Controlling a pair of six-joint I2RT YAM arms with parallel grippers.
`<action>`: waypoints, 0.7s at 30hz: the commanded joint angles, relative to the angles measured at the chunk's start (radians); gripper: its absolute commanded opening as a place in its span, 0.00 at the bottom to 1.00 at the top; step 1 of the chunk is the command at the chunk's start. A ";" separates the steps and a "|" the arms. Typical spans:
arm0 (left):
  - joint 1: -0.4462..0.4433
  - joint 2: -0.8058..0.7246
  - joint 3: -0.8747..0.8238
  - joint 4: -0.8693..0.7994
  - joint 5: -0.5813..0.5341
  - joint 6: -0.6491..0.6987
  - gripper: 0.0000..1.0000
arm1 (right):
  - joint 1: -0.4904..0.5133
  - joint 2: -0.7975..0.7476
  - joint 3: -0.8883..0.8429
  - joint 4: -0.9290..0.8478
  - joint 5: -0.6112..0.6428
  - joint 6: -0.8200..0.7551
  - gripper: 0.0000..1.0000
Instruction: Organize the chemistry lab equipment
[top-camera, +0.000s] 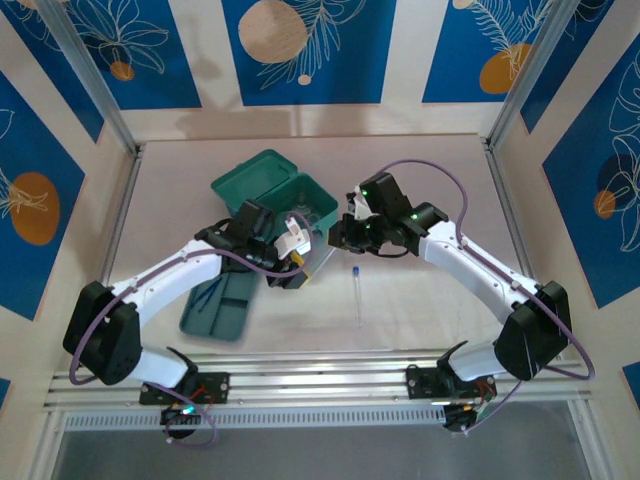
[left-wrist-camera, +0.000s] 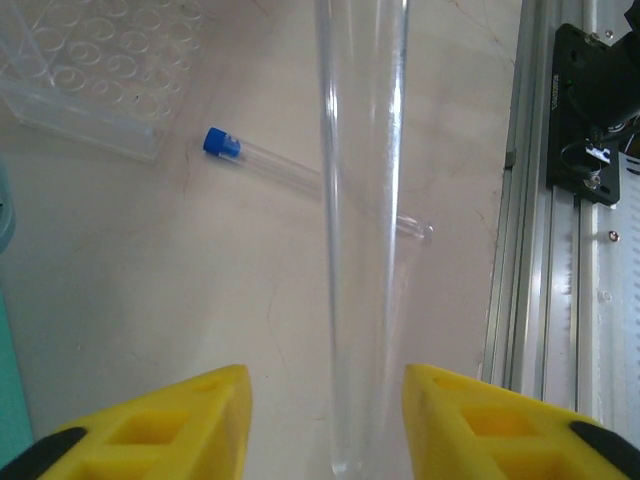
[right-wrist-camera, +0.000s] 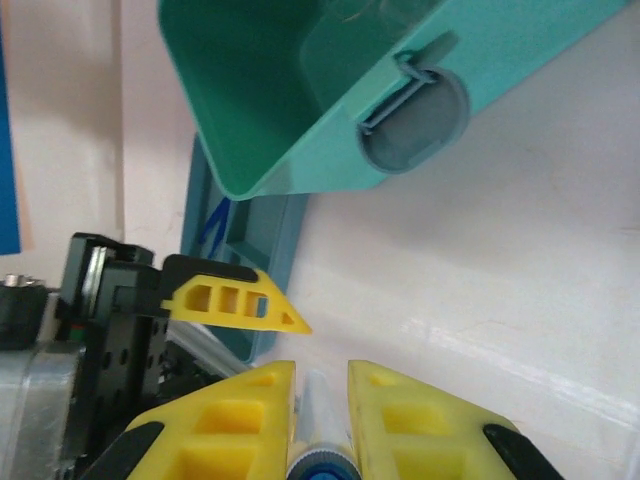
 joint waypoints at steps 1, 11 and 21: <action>-0.007 -0.023 -0.007 0.002 0.003 -0.002 0.45 | 0.008 -0.046 0.042 -0.082 0.096 -0.023 0.14; -0.007 -0.016 -0.013 0.020 -0.033 -0.009 0.46 | 0.019 -0.121 0.071 -0.228 0.461 0.016 0.15; -0.007 -0.020 -0.017 0.016 -0.046 -0.003 0.47 | 0.109 -0.056 0.174 -0.304 0.879 0.041 0.15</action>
